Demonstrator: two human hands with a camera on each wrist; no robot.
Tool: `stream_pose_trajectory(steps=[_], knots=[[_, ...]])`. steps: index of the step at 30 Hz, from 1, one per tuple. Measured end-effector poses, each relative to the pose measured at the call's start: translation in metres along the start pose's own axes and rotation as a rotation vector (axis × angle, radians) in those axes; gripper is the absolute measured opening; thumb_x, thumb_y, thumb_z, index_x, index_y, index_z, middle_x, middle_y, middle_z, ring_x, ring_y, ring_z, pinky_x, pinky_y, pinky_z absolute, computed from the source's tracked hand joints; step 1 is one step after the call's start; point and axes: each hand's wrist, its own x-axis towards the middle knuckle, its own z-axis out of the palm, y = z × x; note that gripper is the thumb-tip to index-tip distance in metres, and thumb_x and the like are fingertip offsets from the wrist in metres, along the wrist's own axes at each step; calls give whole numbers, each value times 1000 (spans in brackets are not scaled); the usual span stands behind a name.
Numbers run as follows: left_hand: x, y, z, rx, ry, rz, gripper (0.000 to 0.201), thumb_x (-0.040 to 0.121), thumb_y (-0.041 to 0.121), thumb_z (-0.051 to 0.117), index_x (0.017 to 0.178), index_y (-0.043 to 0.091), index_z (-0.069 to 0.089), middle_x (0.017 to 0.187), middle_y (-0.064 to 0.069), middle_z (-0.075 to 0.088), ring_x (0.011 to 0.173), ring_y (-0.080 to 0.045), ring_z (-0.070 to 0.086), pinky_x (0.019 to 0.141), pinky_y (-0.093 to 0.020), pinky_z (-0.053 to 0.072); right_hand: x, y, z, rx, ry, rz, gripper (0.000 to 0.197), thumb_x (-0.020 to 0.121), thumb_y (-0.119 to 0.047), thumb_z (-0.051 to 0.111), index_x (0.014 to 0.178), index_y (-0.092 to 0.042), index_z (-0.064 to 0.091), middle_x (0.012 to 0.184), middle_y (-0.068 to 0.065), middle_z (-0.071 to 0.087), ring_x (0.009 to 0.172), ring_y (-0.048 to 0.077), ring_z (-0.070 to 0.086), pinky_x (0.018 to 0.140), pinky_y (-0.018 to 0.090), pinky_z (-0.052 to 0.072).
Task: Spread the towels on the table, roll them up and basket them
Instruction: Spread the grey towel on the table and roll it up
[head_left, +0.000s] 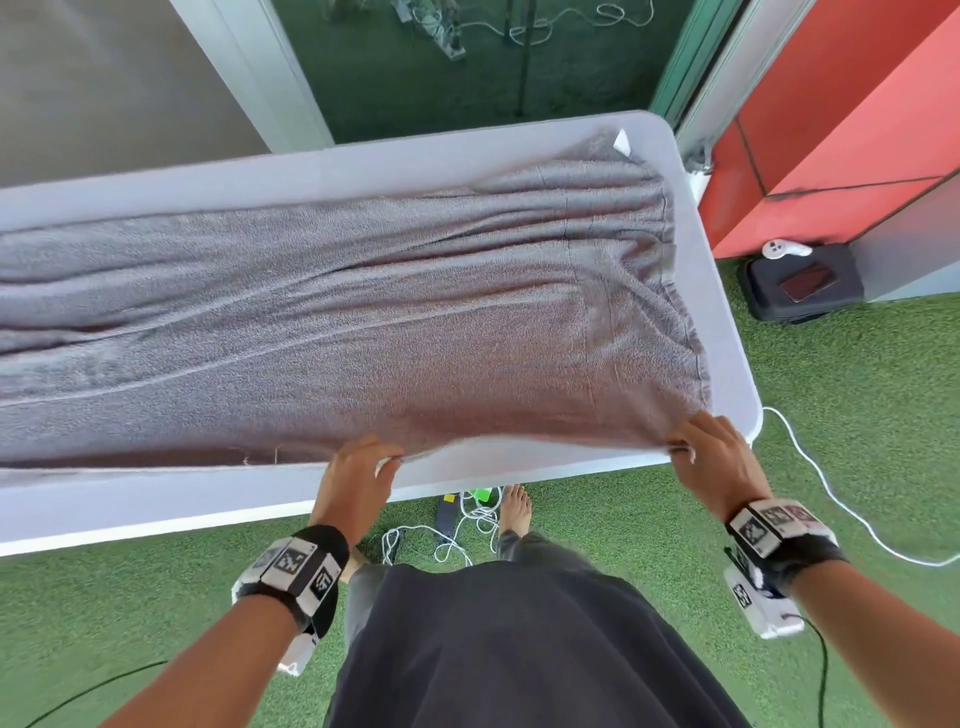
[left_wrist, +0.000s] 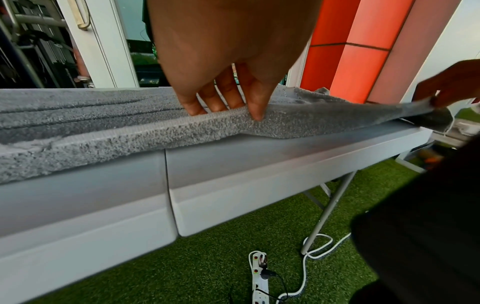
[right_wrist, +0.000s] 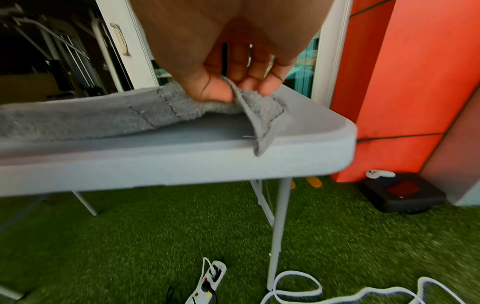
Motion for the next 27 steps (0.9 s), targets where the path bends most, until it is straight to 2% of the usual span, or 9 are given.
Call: stream_pose_trajectory(steps=[6, 9, 11, 12, 14, 18, 21, 23, 27], knots=[[-23, -3, 2, -54, -87, 63, 15, 89, 14, 65, 101, 19, 71, 94, 7, 65, 88, -8, 56, 87, -27, 46, -37, 6, 14, -70, -88, 169, 14, 85, -8, 61, 93, -12, 71, 101, 2, 69, 93, 24, 63, 91, 50, 49], [-28, -9, 0, -100, -207, 34, 15, 91, 16, 62, 104, 18, 70, 100, 7, 68, 88, -3, 59, 82, -11, 43, -42, -7, 21, -114, -266, 290, 19, 89, -13, 58, 101, -19, 72, 111, 1, 70, 98, 22, 66, 94, 47, 50], [-32, -15, -2, -157, -305, 11, 20, 94, 20, 59, 112, 20, 68, 107, 5, 70, 86, -11, 67, 78, -12, 49, -43, -29, 30, -126, -415, 348, 23, 91, -16, 56, 108, -23, 70, 117, -2, 68, 92, 14, 68, 86, 38, 55], [-34, -21, -4, -176, -329, 14, 24, 95, 21, 57, 117, 23, 65, 109, 4, 70, 84, -18, 69, 76, -20, 55, -44, -46, 36, -107, -451, 351, 24, 92, -16, 55, 111, -24, 68, 116, -2, 69, 83, 8, 68, 77, 31, 58], [-37, -39, -15, -187, -328, 26, 27, 96, 21, 54, 122, 25, 62, 111, 4, 69, 84, -20, 69, 78, -26, 56, -40, -91, 54, -36, -473, 307, 23, 94, -18, 54, 112, -23, 67, 112, -1, 70, 69, 3, 65, 68, 26, 58], [-43, -107, -54, -160, -216, 0, 24, 96, 16, 53, 116, 20, 65, 119, 4, 66, 102, -3, 59, 97, -23, 45, -20, -219, 89, 115, -466, 122, 21, 95, -24, 52, 111, -24, 66, 106, -3, 70, 81, 6, 64, 78, 30, 57], [-49, -187, -92, -70, -160, -33, 25, 95, 15, 53, 117, 19, 64, 126, 3, 61, 112, -7, 52, 101, -25, 38, -4, -322, 119, 202, -461, -12, 23, 97, -20, 52, 115, -18, 65, 108, -1, 68, 83, 6, 62, 77, 19, 51], [-53, -242, -118, 13, -109, -52, 25, 94, 17, 53, 116, 21, 64, 128, 0, 60, 118, -15, 52, 104, -37, 39, 3, -385, 142, 243, -456, -122, 22, 97, -18, 53, 115, -15, 65, 109, 0, 68, 83, 3, 60, 77, 15, 49], [-53, -325, -172, 181, -17, -89, 36, 89, 9, 57, 124, 17, 60, 132, -9, 55, 123, -27, 46, 103, -45, 37, 18, -481, 185, 253, -400, -250, 19, 92, -11, 58, 109, -12, 67, 105, 2, 68, 88, 11, 61, 84, 35, 55]])
